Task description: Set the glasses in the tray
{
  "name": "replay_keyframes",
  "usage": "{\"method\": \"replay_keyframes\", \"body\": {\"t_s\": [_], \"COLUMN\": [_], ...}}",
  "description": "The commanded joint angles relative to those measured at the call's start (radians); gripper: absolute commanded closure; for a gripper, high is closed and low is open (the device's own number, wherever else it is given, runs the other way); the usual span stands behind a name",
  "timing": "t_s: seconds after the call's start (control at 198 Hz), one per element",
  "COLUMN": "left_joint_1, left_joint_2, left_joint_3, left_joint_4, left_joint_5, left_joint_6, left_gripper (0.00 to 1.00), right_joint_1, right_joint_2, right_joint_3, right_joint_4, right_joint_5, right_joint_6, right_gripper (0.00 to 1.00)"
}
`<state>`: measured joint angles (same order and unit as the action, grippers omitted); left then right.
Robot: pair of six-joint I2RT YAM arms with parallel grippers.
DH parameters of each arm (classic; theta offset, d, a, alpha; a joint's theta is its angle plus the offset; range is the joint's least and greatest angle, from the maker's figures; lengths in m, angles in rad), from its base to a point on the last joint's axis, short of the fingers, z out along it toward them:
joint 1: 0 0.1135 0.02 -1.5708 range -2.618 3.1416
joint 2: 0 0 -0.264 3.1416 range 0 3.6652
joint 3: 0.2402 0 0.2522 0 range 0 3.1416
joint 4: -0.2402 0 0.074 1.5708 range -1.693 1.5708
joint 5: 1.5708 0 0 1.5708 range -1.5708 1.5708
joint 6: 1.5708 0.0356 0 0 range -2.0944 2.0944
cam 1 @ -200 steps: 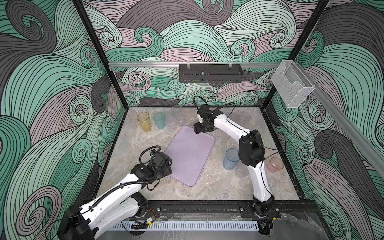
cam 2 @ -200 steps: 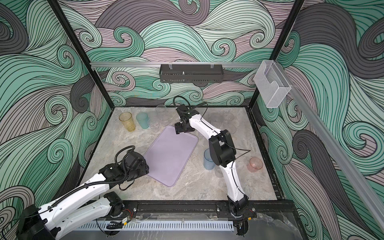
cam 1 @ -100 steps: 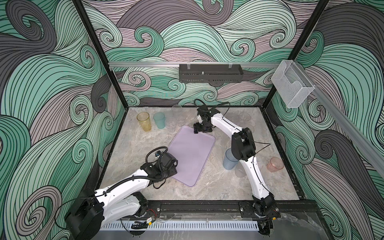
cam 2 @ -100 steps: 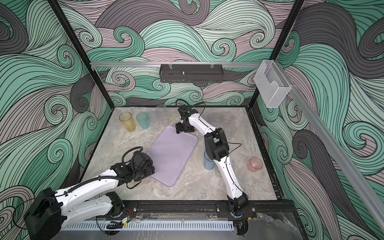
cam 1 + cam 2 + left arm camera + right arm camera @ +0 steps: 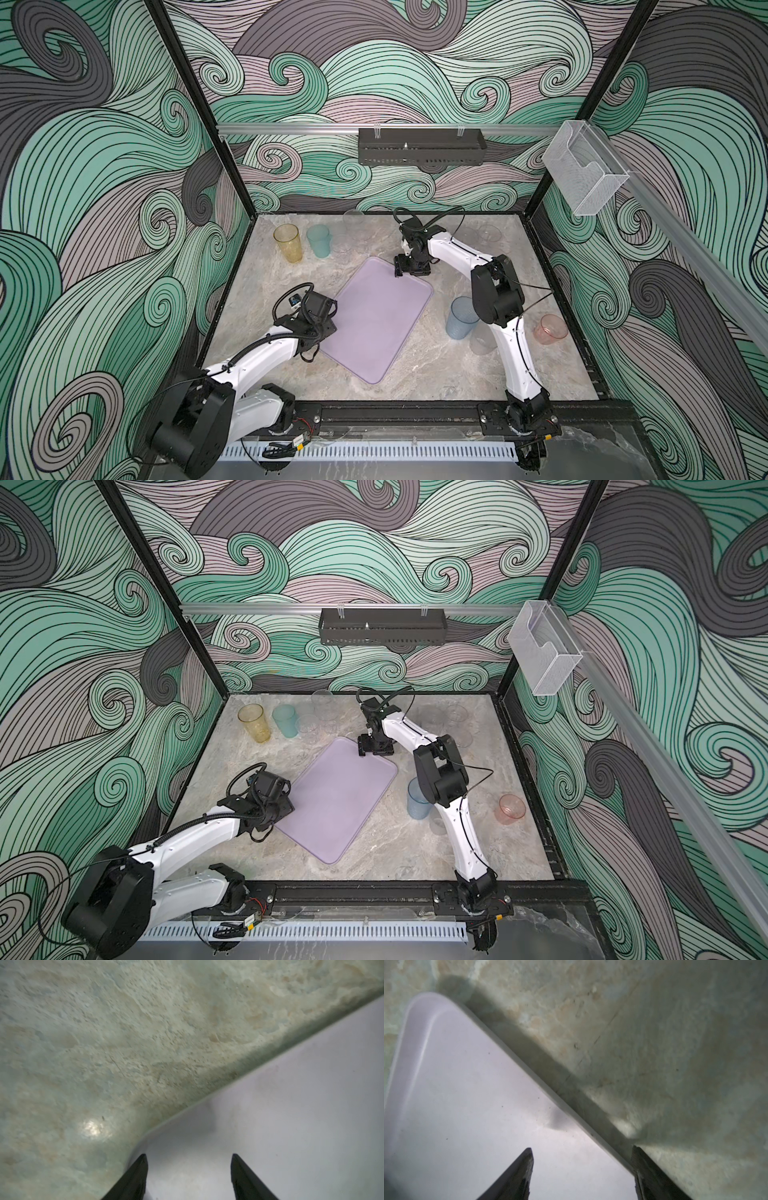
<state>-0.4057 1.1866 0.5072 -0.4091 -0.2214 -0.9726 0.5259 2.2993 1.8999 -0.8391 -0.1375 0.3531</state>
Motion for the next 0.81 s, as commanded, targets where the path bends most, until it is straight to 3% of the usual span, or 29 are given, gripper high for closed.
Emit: {"method": "replay_keyframes", "body": {"t_s": [0.0, 0.257, 0.409, 0.596, 0.712, 0.803], "left_joint_1": [0.034, 0.058, 0.066, 0.067, 0.068, 0.067], "left_joint_2": [0.081, 0.420, 0.500, 0.456, 0.340, 0.202], "left_joint_3": [0.079, 0.315, 0.424, 0.505, 0.484, 0.430], "left_joint_4": [0.054, 0.052, 0.043, -0.022, -0.091, -0.147], "left_joint_5": [-0.032, 0.042, 0.028, 0.002, -0.036, -0.058], "left_joint_6": [0.068, 0.127, 0.177, 0.235, 0.258, 0.253], "left_gripper": [0.34, 0.34, 0.34, 0.34, 0.34, 0.34], "right_joint_1": [0.028, 0.079, 0.098, 0.148, 0.181, 0.164], "right_joint_2": [-0.065, -0.143, -0.232, -0.315, -0.344, -0.315], "right_joint_3": [-0.058, -0.257, -0.383, -0.425, -0.407, -0.365], "right_joint_4": [0.012, 0.045, 0.089, 0.058, 0.041, 0.038], "right_joint_5": [0.013, 0.060, 0.072, 0.170, 0.278, 0.258], "right_joint_6": [0.039, 0.046, 0.065, 0.046, -0.003, -0.018], "right_gripper": [0.26, 0.27, 0.27, 0.22, 0.20, 0.19]}}
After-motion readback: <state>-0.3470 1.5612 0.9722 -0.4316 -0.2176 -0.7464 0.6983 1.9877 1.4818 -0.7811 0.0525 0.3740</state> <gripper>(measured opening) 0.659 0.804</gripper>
